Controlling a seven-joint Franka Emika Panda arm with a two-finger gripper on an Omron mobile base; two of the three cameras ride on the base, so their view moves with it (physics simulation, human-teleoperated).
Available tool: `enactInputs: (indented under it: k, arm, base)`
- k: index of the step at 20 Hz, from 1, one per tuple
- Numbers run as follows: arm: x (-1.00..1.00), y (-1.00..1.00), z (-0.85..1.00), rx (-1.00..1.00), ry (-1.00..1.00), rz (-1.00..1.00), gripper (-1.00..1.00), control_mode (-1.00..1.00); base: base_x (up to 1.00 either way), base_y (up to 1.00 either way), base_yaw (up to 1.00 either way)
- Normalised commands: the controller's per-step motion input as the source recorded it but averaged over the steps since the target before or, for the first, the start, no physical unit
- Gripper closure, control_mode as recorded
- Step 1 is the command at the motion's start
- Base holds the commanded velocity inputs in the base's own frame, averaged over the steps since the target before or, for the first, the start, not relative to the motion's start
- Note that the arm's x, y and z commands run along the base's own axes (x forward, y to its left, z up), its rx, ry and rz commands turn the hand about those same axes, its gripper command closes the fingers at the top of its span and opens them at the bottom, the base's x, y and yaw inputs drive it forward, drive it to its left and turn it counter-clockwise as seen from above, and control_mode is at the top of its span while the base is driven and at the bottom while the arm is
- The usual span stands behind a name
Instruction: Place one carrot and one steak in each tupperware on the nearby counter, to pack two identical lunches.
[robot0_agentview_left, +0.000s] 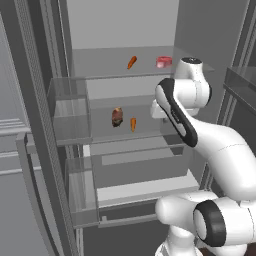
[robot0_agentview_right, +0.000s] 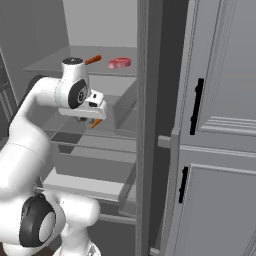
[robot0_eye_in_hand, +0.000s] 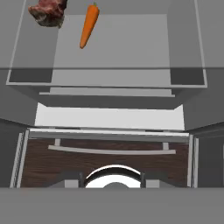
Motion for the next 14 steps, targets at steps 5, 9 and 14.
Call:
enactInputs:
  k: [5,9,14]
  arm:
    - [0.08,0.15,-0.26,-0.01,-0.05,0.0,-1.0,-1.0]
    - [0.03,0.37,-0.32,-0.01,-0.21,0.0,-1.0,-1.0]
    - [0.17,0.4,-0.51,0.0,-0.16,-0.01,-1.0,-1.0]
  base:
    - [0.0,0.0,0.0]
    - [0.0,0.0,0.0]
    - [0.0,0.0,0.0]
